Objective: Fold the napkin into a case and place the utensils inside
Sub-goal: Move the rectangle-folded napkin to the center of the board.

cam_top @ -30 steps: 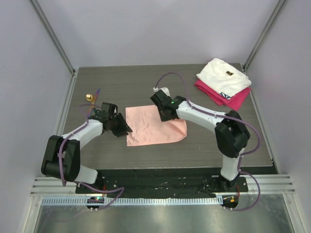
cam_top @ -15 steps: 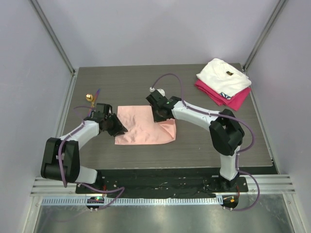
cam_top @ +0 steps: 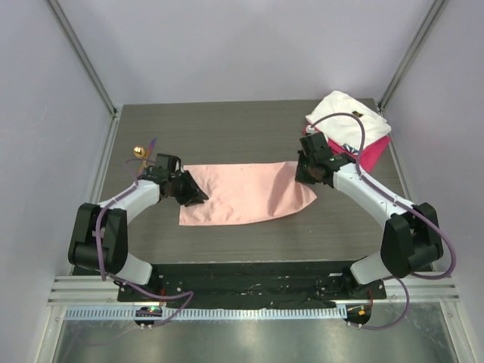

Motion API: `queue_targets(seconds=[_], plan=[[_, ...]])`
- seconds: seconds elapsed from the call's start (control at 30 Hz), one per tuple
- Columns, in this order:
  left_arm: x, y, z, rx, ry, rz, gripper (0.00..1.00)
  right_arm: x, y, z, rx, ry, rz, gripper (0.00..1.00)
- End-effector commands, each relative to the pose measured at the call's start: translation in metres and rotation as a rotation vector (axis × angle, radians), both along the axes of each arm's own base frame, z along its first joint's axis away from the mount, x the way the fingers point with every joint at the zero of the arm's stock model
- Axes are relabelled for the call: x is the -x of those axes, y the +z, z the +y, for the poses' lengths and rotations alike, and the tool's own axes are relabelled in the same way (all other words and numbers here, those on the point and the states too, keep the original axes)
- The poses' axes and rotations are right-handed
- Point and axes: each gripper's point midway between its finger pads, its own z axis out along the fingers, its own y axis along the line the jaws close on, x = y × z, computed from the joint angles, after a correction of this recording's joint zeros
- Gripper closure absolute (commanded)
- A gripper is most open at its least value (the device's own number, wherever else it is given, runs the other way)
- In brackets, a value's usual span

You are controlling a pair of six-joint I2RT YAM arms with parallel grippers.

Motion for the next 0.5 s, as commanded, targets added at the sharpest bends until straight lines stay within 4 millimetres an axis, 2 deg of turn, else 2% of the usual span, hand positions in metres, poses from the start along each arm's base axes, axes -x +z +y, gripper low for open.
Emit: queue_targets(seconds=[0.0,0.07,0.1,0.17,0.2,0.23,0.3,0.47], plan=[[-0.012,0.015,-0.01,0.048,-0.014,-0.045,0.7,0.001,-0.027,-0.019,-0.002,-0.007,0.044,0.98],[-0.012,0.017,-0.009,0.045,-0.015,-0.045,0.7,0.009,-0.045,-0.036,0.009,-0.063,0.1,0.91],[-0.011,0.019,-0.009,0.043,-0.022,-0.052,0.7,0.011,-0.048,-0.043,0.015,-0.084,0.107,0.79],[-0.008,0.021,-0.008,0.036,-0.031,-0.046,0.7,0.019,-0.055,-0.058,0.045,-0.137,0.116,0.66],[-0.007,0.023,-0.007,0.032,-0.033,-0.051,0.7,0.02,-0.052,-0.063,0.058,-0.153,0.1,0.53],[-0.007,0.027,-0.007,0.03,-0.039,-0.062,0.7,0.019,-0.051,-0.069,0.079,-0.171,0.088,0.48],[-0.005,0.031,-0.007,0.032,-0.043,-0.066,0.7,0.015,-0.047,-0.076,0.088,-0.189,0.073,0.4],[-0.005,0.039,-0.007,0.033,-0.048,-0.077,0.69,0.002,-0.049,-0.084,0.093,-0.208,0.082,0.38]])
